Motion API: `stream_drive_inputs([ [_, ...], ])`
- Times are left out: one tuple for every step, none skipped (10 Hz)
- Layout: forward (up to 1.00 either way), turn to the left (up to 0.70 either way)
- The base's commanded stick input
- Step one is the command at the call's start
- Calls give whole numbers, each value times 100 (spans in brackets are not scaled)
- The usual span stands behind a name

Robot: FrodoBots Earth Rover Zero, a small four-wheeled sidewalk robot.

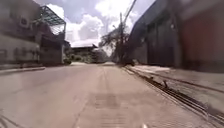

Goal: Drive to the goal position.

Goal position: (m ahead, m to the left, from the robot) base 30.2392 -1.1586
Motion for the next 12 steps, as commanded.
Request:
stream_drive_inputs([
  [70, 0],
  [70, 0],
  [70, 0],
  [70, 0],
  [70, 0],
  [70, 0],
  [70, 0],
  [70, 0],
  [70, 0],
  [70, 0],
  [70, 0],
  [70, 0],
])
